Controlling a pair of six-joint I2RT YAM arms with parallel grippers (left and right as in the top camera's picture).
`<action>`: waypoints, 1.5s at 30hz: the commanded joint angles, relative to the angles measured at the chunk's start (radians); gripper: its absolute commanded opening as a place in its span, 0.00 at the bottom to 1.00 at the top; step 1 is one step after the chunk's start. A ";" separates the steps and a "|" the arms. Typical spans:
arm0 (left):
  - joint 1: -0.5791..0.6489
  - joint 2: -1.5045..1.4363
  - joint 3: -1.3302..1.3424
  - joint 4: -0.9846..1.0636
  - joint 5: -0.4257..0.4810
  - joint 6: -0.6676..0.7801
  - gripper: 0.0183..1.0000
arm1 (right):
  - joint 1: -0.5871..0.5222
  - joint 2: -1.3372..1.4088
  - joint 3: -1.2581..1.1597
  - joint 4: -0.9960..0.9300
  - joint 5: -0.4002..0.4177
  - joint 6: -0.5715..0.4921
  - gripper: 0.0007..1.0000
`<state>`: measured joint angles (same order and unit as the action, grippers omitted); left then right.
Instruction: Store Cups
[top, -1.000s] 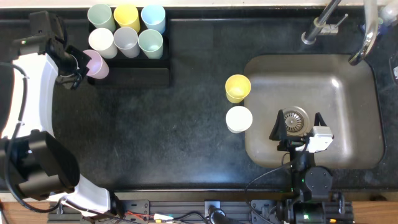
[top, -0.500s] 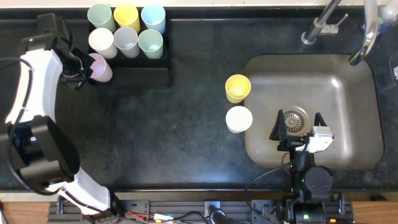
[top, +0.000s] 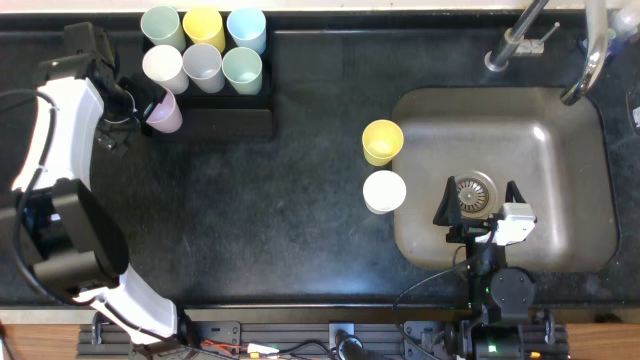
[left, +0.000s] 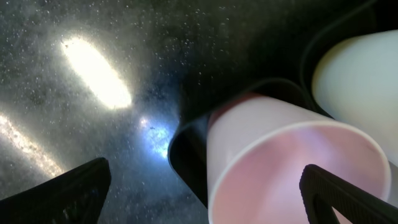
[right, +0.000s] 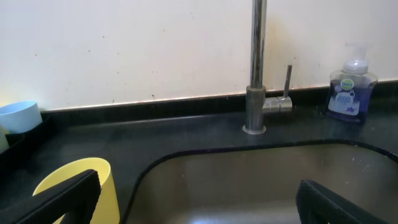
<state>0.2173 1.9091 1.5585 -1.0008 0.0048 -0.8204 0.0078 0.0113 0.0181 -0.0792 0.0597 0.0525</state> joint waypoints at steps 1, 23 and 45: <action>-0.052 -0.145 0.014 0.002 0.002 -0.007 1.00 | -0.002 -0.008 -0.013 0.005 0.000 0.000 1.00; -0.951 0.026 0.083 0.203 -0.079 -0.251 1.00 | -0.002 -0.008 -0.013 0.005 0.000 0.000 1.00; -0.924 0.154 0.087 0.223 0.017 -0.301 0.06 | -0.002 -0.008 -0.013 0.005 0.000 0.000 1.00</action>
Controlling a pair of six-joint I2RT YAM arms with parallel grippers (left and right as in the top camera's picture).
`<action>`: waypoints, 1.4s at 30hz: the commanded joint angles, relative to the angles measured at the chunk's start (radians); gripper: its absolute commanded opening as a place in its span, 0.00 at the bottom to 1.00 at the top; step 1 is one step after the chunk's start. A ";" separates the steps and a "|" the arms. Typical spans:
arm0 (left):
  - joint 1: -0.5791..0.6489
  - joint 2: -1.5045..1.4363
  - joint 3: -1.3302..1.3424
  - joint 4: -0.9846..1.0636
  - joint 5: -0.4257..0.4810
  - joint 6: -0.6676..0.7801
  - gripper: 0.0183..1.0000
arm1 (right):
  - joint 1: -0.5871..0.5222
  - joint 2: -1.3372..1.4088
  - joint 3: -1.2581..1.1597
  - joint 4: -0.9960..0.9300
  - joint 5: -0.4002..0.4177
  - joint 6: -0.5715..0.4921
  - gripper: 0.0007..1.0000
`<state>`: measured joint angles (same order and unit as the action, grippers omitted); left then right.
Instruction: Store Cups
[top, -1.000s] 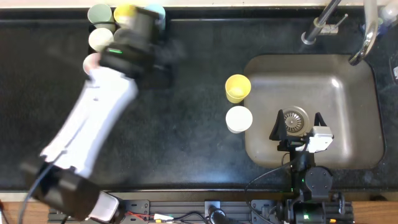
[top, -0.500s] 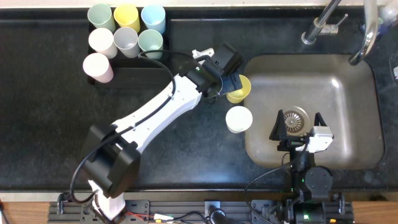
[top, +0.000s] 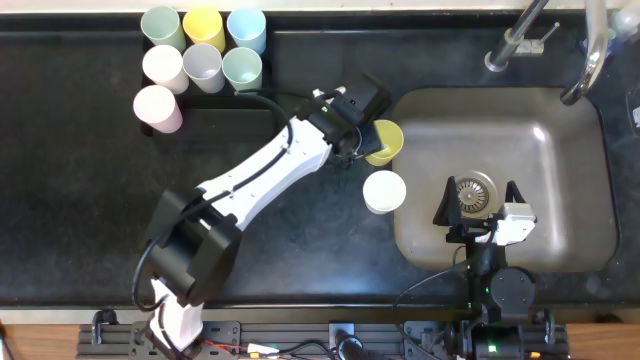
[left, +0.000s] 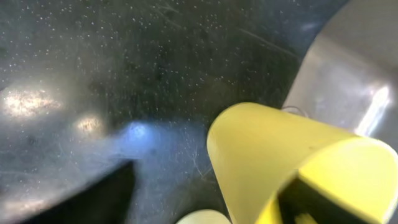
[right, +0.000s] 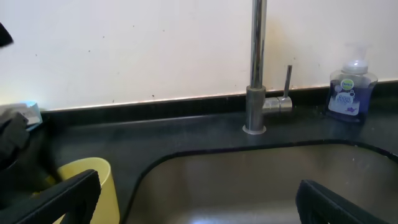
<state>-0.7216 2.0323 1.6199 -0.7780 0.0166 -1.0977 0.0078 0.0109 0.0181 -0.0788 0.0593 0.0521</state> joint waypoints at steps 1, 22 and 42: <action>0.016 0.031 0.025 0.002 0.001 -0.027 0.02 | -0.002 -0.007 -0.013 0.005 0.000 0.000 1.00; 0.582 -0.140 0.234 -0.452 -0.032 -0.060 0.02 | -0.002 -0.007 -0.013 0.005 0.000 0.000 1.00; 0.711 -0.112 0.040 -0.409 -0.040 -0.187 0.04 | -0.002 -0.007 -0.013 0.005 0.000 0.000 1.00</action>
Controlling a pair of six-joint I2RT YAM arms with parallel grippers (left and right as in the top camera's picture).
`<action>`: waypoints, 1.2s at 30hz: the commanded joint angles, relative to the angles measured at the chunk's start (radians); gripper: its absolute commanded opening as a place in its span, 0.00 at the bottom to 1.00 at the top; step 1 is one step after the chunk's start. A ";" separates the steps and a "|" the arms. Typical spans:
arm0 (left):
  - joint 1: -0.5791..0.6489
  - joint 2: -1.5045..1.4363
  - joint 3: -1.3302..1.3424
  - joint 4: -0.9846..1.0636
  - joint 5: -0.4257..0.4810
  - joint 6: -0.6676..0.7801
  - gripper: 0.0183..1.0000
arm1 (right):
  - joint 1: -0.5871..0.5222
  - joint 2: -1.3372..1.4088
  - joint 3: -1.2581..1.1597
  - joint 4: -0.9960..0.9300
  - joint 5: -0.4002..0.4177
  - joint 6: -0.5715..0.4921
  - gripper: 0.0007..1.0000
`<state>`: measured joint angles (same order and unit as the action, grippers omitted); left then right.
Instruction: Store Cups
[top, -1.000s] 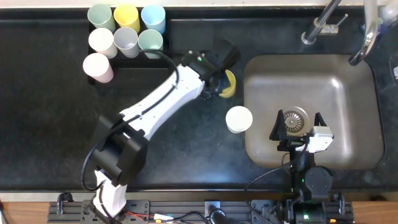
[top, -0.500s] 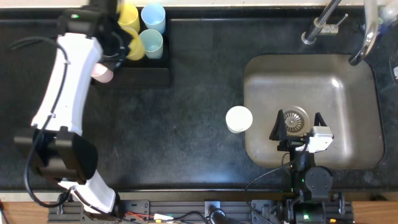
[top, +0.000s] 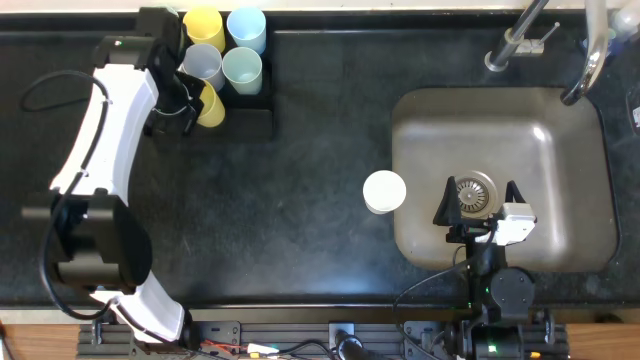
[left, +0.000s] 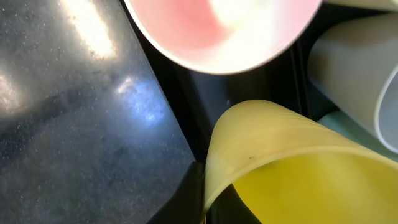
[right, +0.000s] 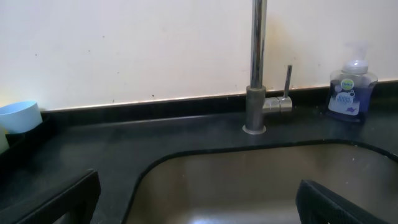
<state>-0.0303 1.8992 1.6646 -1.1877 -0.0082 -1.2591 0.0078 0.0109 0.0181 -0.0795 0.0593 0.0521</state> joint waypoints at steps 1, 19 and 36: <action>0.020 0.029 -0.005 0.001 -0.016 -0.026 0.04 | -0.002 -0.007 -0.013 0.006 0.000 0.000 1.00; 0.007 0.098 -0.005 0.021 -0.068 -0.026 0.05 | -0.002 -0.007 -0.013 0.006 0.000 0.000 1.00; -0.005 0.108 -0.022 0.055 -0.090 -0.026 0.08 | -0.002 -0.007 -0.013 0.006 0.000 0.000 1.00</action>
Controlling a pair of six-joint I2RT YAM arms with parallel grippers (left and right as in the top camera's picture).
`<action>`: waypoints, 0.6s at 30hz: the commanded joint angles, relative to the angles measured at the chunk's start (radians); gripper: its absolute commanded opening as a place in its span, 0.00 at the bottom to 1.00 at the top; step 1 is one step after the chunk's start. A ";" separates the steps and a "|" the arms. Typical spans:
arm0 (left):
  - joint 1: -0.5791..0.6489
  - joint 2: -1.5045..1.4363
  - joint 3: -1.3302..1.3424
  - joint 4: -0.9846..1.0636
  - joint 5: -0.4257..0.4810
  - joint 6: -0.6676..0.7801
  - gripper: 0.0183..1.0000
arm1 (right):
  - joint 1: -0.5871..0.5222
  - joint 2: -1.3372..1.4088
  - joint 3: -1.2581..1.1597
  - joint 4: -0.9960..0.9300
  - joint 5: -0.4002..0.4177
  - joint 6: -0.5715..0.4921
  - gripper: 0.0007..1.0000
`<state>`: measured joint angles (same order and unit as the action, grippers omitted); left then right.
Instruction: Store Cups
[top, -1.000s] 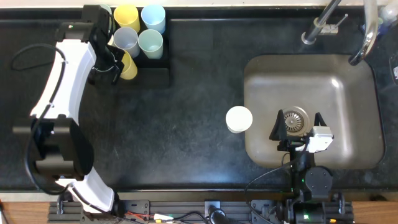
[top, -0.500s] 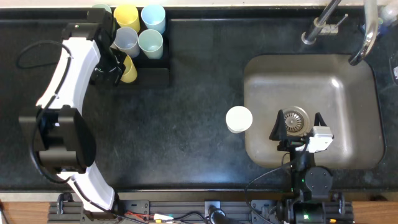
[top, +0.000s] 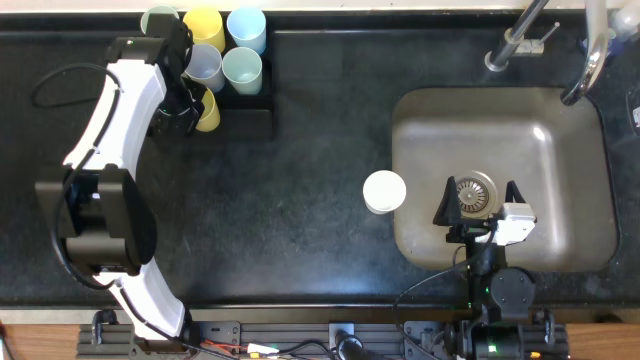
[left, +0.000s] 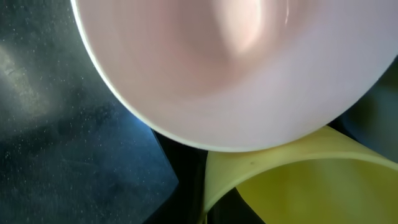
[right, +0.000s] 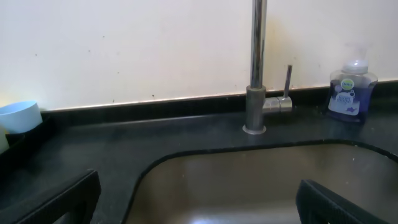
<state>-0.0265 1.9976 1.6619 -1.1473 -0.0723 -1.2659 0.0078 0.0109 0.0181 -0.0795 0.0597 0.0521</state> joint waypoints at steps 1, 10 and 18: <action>-0.009 0.010 -0.022 0.016 -0.026 -0.019 0.08 | -0.002 -0.007 -0.013 0.006 0.000 0.000 1.00; -0.008 0.011 -0.025 0.017 -0.026 -0.019 0.17 | -0.002 -0.007 -0.013 0.006 0.000 0.000 1.00; -0.008 0.005 -0.025 0.016 -0.026 -0.019 1.00 | -0.002 -0.007 -0.013 0.006 0.000 0.000 1.00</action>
<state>-0.0265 1.9976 1.6413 -1.1294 -0.0803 -1.2797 0.0082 0.0109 0.0181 -0.0795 0.0597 0.0517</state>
